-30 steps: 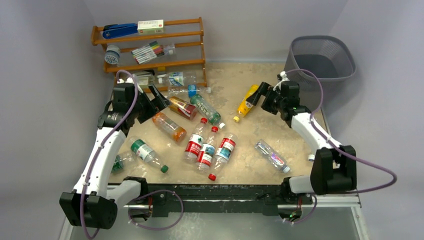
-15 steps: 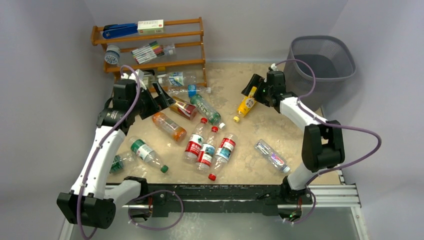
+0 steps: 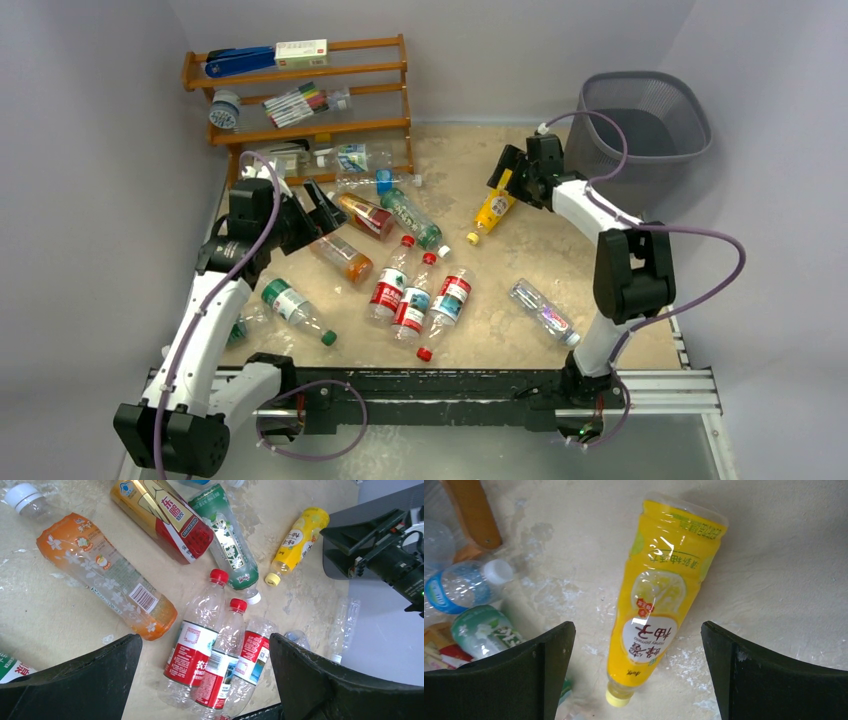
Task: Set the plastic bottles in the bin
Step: Pick up the plastic bottle at the center of the board.
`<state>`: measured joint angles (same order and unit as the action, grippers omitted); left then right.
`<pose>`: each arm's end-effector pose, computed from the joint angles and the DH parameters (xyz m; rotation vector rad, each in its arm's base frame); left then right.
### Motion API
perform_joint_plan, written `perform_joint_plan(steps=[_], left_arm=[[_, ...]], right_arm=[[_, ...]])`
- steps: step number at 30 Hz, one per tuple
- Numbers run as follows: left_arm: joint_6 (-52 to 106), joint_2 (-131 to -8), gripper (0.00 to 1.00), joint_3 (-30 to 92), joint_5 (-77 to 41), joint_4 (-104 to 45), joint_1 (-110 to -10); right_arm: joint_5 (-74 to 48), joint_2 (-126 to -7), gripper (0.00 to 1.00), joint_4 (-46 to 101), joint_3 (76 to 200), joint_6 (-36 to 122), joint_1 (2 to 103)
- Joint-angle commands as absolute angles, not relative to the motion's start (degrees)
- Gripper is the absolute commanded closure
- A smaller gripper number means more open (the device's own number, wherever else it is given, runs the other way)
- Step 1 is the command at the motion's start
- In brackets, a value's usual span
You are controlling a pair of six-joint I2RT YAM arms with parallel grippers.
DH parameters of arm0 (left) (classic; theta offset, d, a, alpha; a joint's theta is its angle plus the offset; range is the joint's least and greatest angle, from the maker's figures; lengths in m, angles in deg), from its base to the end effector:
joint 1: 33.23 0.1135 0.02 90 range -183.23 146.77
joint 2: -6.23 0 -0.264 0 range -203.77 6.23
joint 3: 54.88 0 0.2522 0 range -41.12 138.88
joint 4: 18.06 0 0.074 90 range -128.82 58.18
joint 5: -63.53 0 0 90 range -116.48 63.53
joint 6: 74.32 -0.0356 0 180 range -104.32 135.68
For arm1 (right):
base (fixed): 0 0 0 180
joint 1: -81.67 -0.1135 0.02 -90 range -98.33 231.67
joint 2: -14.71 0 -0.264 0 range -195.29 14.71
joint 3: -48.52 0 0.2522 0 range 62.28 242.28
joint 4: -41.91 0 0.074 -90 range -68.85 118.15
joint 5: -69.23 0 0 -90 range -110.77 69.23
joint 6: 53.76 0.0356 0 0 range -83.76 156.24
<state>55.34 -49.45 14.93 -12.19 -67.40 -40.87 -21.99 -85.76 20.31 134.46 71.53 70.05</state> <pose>0.2014 -0.0359 0.3305 -0.4815 2.2089 -0.7279 0.3926 0.0800 0.2452 0.4703 2.1852 0.4302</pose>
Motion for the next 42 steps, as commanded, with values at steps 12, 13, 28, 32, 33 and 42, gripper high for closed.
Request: perform_joint_plan(steps=[12, 13, 28, 32, 33, 42], left_arm=[[50.8, -52.7, 0.01, 18.7, -13.7, -67.0, -42.4], [51.2, -52.4, 0.01, 18.3, -13.7, -66.6, -42.4], [52.6, -52.3, 0.01, 22.6, -16.4, -68.7, -42.6], [52.6, -51.6, 0.01, 21.4, -16.9, -69.4, -42.6], [52.9, -51.3, 0.01, 20.9, -16.8, -69.3, -42.6], [53.5, -50.9, 0.01, 19.6, -16.2, -68.5, -42.6]], right_arm=[[-22.8, -97.2, 0.07, 18.3, 143.5, 66.9, 69.8], [-22.8, -98.0, 0.08, 18.0, 144.3, 66.6, 69.7], [-22.1, -95.3, 0.56, 17.2, 144.3, 62.8, 69.7], [-22.8, -90.6, 0.57, 14.4, 147.2, 61.5, 69.7], [-23.0, -89.4, 0.57, 13.4, 148.4, 61.4, 69.7], [-26.9, -82.8, 0.57, 2.9, 168.3, 55.8, 69.7]])
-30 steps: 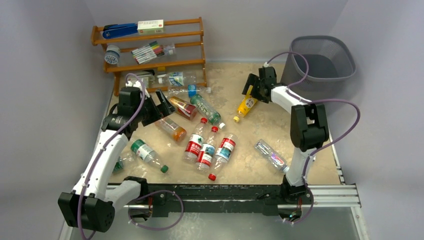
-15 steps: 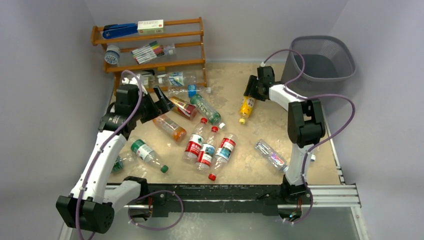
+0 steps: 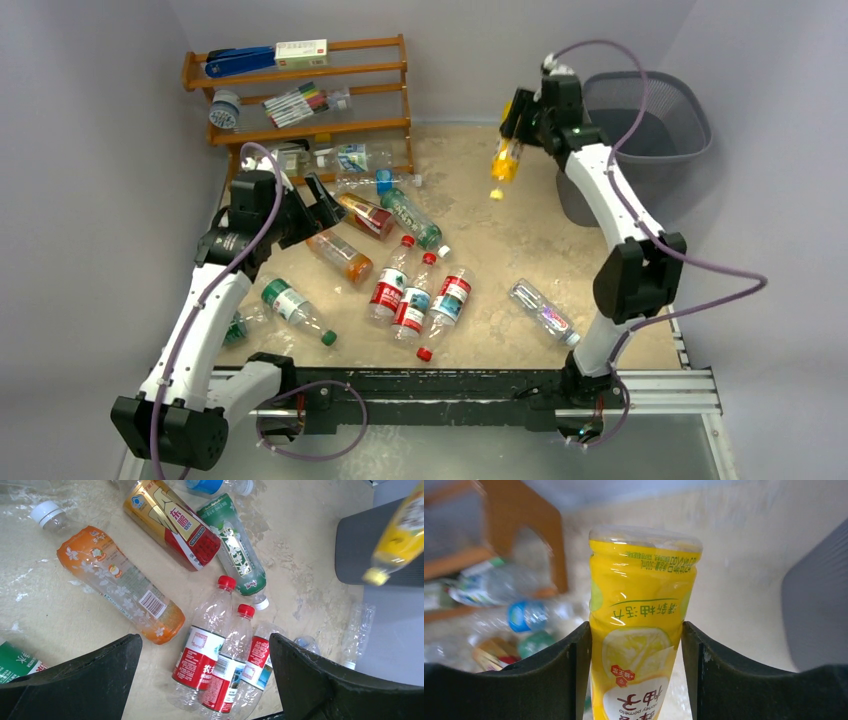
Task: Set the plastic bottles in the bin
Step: Pick up the plastic bottle at the center of the board, then place the plastic bottle in the trash bin.
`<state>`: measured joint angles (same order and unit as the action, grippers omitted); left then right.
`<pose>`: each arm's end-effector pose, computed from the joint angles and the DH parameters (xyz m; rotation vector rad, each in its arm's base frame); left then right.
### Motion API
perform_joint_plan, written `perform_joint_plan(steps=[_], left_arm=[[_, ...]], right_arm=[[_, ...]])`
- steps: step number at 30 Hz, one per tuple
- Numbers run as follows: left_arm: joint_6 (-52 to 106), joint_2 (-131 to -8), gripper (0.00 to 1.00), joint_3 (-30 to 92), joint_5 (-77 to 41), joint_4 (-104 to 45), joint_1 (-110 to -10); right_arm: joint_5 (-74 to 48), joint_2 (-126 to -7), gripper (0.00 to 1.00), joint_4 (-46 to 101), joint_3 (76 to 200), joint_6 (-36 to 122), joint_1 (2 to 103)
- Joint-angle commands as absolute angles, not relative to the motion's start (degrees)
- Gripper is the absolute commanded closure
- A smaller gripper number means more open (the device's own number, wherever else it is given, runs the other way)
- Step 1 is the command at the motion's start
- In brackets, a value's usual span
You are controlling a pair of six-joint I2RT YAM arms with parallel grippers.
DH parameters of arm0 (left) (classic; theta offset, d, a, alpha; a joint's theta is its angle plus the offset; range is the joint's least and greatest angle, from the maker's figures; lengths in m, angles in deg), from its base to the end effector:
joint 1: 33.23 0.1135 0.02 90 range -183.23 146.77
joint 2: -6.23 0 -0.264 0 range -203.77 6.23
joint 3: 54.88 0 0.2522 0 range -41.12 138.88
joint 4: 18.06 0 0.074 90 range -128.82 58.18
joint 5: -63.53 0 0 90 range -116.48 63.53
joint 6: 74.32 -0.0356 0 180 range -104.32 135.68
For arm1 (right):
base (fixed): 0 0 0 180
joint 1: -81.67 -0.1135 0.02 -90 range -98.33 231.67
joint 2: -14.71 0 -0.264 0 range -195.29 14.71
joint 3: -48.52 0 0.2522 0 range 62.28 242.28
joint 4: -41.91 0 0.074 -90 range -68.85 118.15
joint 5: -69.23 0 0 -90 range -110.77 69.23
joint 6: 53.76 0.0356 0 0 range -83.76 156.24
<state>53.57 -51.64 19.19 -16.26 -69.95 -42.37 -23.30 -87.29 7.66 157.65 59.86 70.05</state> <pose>0.2067 -0.0396 0.3438 -0.4603 2.2125 -0.6469 0.4143 0.0836 0.3531 0.2430 2.0462 0.3379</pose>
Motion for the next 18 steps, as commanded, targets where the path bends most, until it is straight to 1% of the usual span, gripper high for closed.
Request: perform_joint_plan(steps=[1, 8, 11, 14, 18], left_arm=[[53.5, -51.0, 0.01, 19.7, -16.2, -68.5, -42.6], [52.8, -51.9, 0.01, 20.2, -16.2, -69.0, -42.6], [52.8, -52.1, 0.01, 20.1, -16.1, -68.9, -42.6], [52.8, -52.1, 0.01, 20.3, -15.9, -68.9, -42.6], [52.6, -52.1, 0.01, 20.1, -15.8, -69.1, -42.6]], right_arm=[[-28.2, -82.7, 0.57, 1.5, 171.5, 55.0, 69.8], [-36.5, -80.9, 0.52, -3.7, 188.6, 50.8, 71.3], [-38.0, -80.4, 0.52, -3.5, 192.3, 49.9, 74.0], [-36.8, -80.3, 0.52, -3.2, 195.0, 49.9, 78.9], [-37.7, -79.3, 0.52, -1.0, 196.6, 49.4, 83.5]])
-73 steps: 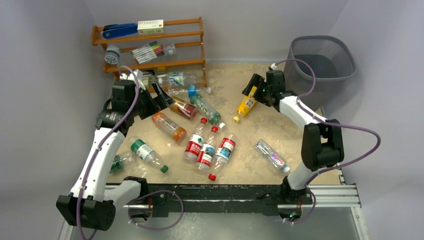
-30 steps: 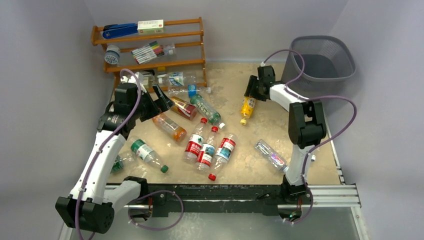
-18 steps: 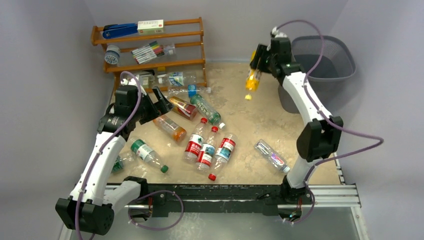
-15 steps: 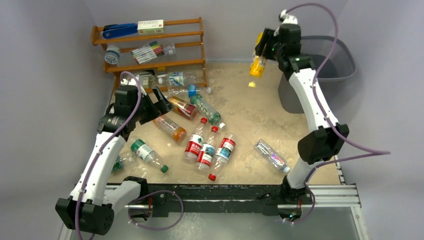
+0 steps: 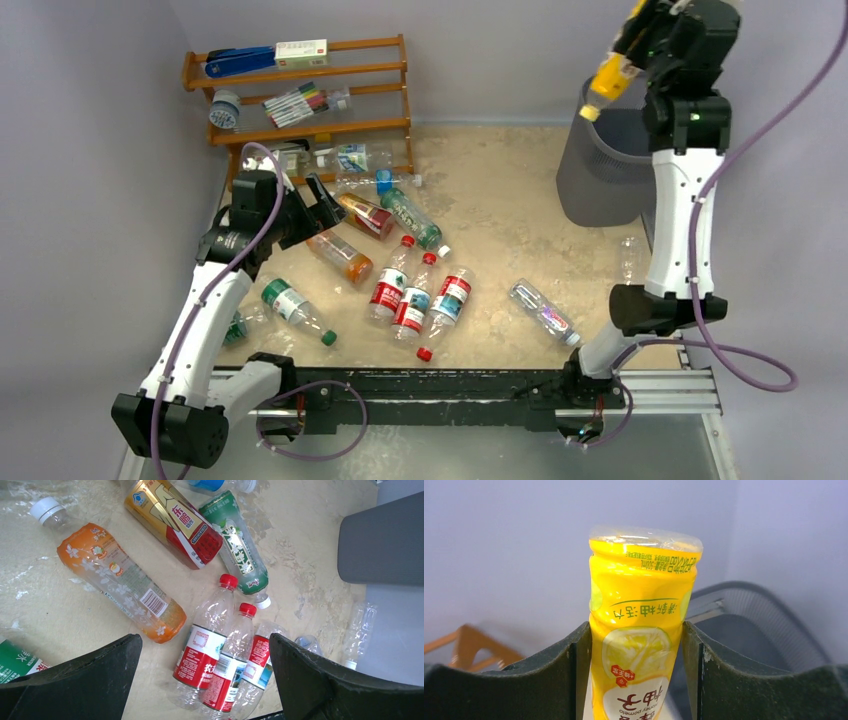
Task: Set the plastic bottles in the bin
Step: Place the plastic bottle in the trash bin.
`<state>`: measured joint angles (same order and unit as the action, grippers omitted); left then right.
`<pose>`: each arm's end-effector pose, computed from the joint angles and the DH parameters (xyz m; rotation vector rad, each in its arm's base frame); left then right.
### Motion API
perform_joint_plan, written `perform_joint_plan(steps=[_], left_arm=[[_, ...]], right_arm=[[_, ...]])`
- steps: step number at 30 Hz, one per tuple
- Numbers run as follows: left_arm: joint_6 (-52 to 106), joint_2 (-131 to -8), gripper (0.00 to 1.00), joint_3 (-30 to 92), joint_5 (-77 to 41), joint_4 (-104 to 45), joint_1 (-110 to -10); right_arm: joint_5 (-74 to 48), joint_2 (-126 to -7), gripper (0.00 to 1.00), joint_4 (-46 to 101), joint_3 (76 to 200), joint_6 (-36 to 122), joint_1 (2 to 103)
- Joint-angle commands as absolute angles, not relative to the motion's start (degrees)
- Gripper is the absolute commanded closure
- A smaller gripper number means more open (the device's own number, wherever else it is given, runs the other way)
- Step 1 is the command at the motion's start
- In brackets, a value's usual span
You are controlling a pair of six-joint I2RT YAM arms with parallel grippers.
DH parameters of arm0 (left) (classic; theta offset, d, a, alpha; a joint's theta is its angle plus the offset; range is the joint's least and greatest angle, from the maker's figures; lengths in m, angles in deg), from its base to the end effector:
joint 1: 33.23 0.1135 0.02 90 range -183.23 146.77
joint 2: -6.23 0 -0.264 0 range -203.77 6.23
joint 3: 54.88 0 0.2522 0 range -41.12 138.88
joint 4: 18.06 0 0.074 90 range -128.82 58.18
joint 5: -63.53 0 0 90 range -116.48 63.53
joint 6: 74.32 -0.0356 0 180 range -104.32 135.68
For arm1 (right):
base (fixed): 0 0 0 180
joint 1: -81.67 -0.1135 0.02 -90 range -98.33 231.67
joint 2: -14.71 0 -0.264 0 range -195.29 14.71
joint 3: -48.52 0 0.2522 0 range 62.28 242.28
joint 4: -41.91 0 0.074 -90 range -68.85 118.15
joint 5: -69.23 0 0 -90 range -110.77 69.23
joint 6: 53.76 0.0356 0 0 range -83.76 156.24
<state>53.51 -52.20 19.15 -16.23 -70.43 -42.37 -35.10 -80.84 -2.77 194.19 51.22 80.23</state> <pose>0.2083 -0.0399 0.3410 -0.4650 2.2309 -0.6417 0.3154 -0.0009 0.5801 0.3738 1.4310 0.0478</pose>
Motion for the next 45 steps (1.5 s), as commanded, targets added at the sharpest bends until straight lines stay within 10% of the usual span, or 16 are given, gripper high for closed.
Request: perform_joint_plan(steps=[1, 17, 23, 45], left_arm=[[52.5, -52.1, 0.01, 20.1, -15.8, -69.1, -42.6], [52.6, -52.8, 0.01, 19.1, -15.2, -67.2, -42.6], [52.6, -53.3, 0.01, 19.2, -15.1, -66.7, -42.6], [52.4, -54.7, 0.01, 18.6, -15.9, -66.4, -42.6]], right_arm=[[-38.7, -78.9, 0.52, 0.0, 196.5, 48.8, 84.1], [-52.2, -83.2, 0.48, 10.7, 189.4, 39.7, 88.5], [-49.4, -90.0, 0.08, 3.8, 197.4, 40.0, 88.8], [-20.5, -78.1, 0.09, -4.7, 182.3, 46.3, 77.2]])
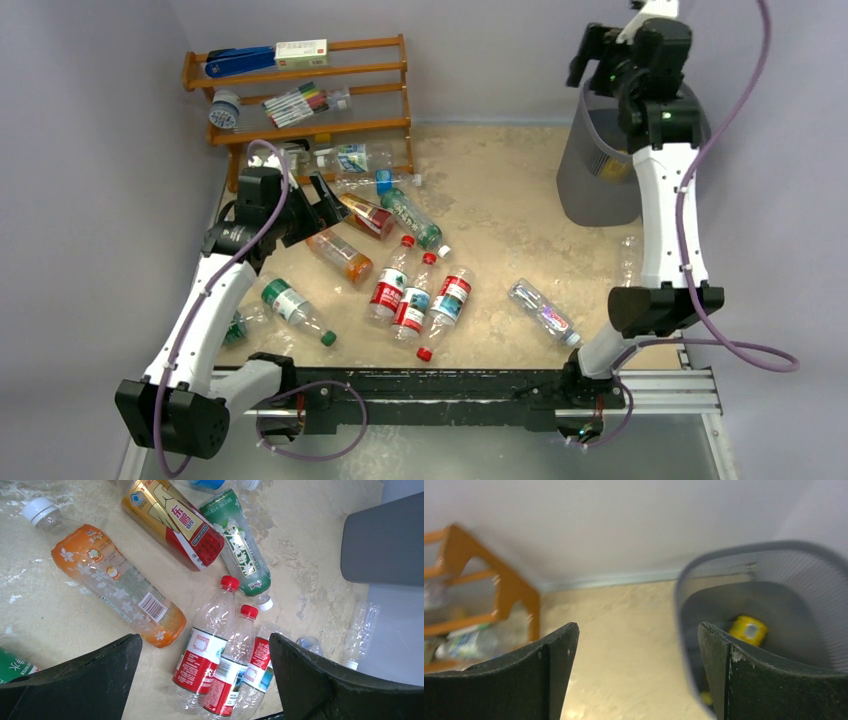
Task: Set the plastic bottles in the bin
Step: Place the plastic bottle in the trash bin, then pick up the plastic bottle at the center of the board.
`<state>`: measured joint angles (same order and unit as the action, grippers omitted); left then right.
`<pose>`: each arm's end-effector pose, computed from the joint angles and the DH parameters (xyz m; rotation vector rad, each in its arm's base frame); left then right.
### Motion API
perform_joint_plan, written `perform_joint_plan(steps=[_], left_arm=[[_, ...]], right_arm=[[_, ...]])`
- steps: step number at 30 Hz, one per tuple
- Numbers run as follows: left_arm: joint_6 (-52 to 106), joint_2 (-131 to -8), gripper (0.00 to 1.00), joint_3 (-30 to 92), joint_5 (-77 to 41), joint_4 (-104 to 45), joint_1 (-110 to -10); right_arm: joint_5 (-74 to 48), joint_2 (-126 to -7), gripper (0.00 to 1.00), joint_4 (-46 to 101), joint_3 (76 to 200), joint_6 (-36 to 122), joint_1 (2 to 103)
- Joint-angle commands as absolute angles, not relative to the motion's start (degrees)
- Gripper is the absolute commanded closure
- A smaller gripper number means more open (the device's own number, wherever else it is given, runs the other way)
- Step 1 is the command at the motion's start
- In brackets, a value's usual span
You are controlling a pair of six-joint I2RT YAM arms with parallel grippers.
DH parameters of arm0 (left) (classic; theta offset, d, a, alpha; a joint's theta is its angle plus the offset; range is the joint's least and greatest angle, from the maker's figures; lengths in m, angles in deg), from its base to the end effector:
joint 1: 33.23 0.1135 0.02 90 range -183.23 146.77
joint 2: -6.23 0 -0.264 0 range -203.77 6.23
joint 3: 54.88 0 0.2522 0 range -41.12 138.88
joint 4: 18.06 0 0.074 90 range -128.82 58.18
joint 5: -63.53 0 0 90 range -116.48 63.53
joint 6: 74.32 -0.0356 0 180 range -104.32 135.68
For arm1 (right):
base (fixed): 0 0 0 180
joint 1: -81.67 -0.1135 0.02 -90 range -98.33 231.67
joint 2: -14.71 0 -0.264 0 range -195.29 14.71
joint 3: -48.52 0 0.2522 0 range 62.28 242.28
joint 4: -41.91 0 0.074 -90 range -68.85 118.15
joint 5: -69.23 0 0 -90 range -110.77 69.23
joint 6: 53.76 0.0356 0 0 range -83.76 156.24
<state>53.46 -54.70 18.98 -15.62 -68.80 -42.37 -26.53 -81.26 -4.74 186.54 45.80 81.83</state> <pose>0.2197 -0.0421 0.3339 -0.4644 2.2512 -0.6477 0.3438 -0.0045 0.5362 0.2160 1.6367 0.0420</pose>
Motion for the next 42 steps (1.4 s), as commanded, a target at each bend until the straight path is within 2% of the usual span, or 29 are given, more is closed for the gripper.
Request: perform_joint_plan(steps=[1, 13, 18, 34, 42], left_arm=[[52.5, -54.8, 0.01, 18.5, -16.0, -66.3, -42.6], [53.9, -54.9, 0.01, 16.5, -16.2, -64.9, -42.6], [54.4, -54.7, 0.01, 16.1, -16.2, -64.9, -42.6], [54.6, -53.1, 0.01, 14.8, -16.4, -65.5, -42.6], [54.6, -52.5, 0.01, 13.9, -16.1, -65.6, -42.6]], right_arm=[[-19.0, -77.7, 0.10, -4.7, 181.1, 46.5, 76.3], [-2.4, -75.5, 0.13, 4.2, 161.0, 46.6, 62.9], [-1.3, -77.9, 0.14, 9.3, 154.3, 47.4, 60.0], [-6.7, -93.4, 0.19, 12.3, 154.3, 44.6, 48.0], [-12.8, -101.1, 0.19, 11.2, 156.5, 44.0, 44.4]])
